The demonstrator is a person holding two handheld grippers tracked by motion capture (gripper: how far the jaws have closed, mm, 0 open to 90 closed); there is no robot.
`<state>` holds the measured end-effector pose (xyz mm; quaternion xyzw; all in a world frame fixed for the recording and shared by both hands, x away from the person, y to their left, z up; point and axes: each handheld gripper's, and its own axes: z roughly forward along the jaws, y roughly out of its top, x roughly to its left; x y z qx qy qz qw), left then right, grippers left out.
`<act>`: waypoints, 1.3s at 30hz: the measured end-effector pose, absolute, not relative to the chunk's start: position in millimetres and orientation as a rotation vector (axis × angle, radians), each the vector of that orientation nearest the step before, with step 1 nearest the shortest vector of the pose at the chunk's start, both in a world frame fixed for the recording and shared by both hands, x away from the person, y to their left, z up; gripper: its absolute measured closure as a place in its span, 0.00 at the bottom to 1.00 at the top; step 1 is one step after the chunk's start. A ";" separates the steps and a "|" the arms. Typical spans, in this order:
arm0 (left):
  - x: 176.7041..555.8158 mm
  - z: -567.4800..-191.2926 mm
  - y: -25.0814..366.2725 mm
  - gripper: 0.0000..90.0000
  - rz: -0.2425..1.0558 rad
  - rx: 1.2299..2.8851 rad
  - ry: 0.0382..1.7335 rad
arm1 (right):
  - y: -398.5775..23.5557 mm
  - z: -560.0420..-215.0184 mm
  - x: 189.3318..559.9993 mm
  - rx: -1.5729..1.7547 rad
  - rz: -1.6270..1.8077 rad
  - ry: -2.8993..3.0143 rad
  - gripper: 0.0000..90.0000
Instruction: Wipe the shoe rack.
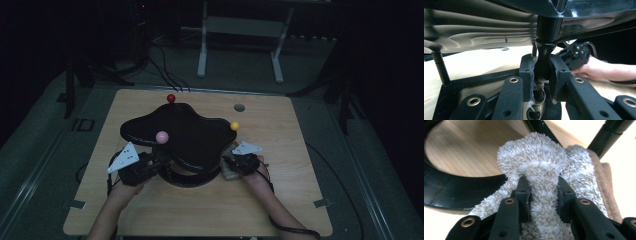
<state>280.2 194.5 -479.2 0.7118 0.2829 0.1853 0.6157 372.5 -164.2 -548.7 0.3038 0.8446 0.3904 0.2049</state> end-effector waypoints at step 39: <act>237.0 -502.2 189.0 0.95 0.584 1.748 0.777 | -182.2 -513.5 300.1 0.739 1.220 2.362 0.78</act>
